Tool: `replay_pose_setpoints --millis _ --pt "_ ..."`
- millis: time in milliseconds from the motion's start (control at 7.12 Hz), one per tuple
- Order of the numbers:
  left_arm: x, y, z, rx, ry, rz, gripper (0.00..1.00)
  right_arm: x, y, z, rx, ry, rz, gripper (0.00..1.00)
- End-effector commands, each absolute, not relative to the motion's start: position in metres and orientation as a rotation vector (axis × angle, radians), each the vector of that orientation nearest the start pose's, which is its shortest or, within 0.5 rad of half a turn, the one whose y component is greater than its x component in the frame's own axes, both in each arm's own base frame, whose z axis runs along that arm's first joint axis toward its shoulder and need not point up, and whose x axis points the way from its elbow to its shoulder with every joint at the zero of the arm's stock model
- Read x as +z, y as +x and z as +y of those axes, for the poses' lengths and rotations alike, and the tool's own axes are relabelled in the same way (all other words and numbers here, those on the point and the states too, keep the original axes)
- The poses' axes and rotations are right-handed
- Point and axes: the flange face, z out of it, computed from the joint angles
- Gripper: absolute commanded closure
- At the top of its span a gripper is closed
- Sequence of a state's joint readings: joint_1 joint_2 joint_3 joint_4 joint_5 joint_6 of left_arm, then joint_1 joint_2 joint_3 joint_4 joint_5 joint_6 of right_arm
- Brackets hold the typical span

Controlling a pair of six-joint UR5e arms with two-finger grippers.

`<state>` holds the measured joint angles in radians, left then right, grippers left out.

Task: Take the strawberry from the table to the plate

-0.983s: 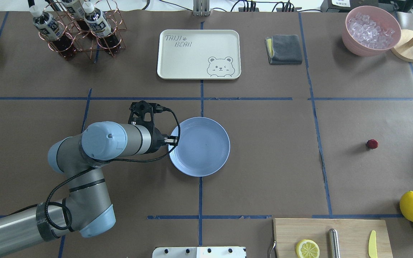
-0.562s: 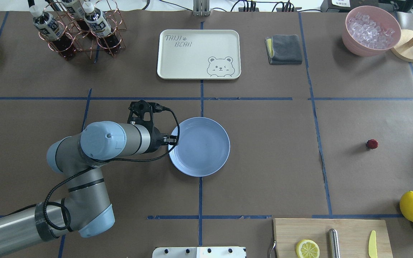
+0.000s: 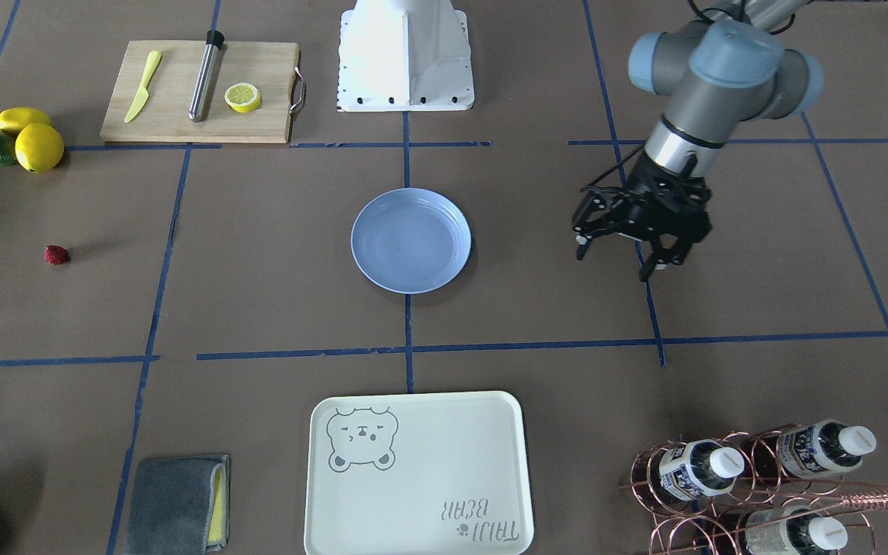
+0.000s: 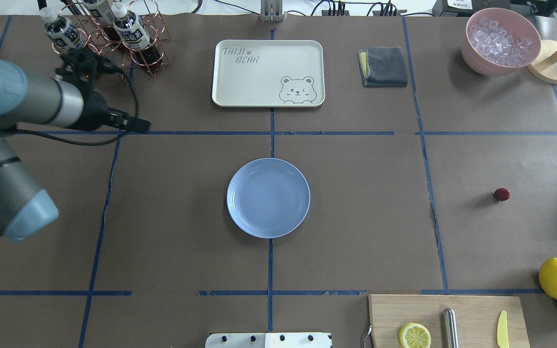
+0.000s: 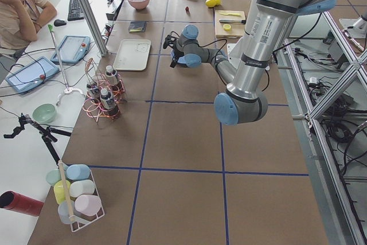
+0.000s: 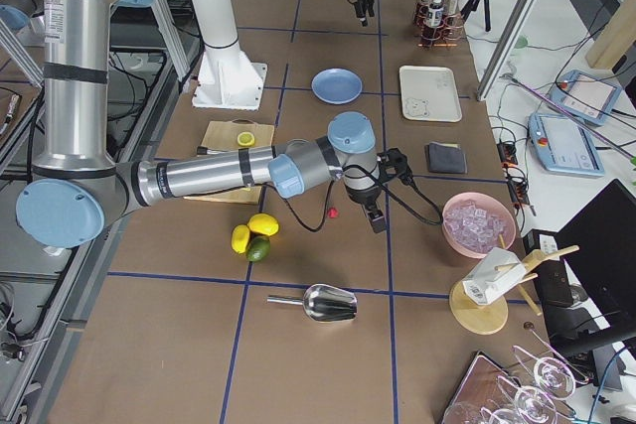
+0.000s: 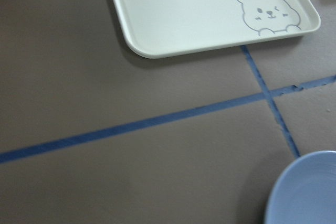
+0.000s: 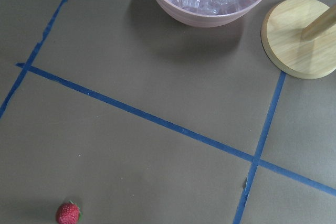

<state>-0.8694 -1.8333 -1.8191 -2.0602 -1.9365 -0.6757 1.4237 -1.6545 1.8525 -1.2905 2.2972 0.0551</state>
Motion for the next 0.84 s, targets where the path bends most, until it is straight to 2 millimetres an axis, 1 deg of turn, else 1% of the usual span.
replay_pose_setpoints --millis 0,140,281,421,562,702 --pt "0.426 0.117 -0.546 0.366 0.622 0.710 0.00 0.509 -0.032 -0.479 -0.323 0.434 -0.781 0.00" --pt "0.457 0.052 -0.554 0.283 0.460 0.689 0.00 0.505 -0.047 -0.480 -0.311 0.414 -0.795 0.00" --pt "0.488 0.026 -0.557 0.176 0.267 0.644 0.00 0.502 -0.053 -0.481 -0.320 0.415 -0.799 0.00" --pt "0.509 -0.030 -0.561 0.111 0.242 0.595 0.00 0.501 -0.056 -0.480 -0.319 0.409 -0.807 0.00" --pt "0.547 -0.059 -0.553 0.223 0.224 0.586 0.00 0.491 -0.063 -0.477 -0.281 0.393 -0.826 0.00" --pt "0.604 -0.065 -0.524 0.243 0.151 0.637 0.00 0.472 -0.083 -0.470 -0.263 0.381 -0.849 0.00"
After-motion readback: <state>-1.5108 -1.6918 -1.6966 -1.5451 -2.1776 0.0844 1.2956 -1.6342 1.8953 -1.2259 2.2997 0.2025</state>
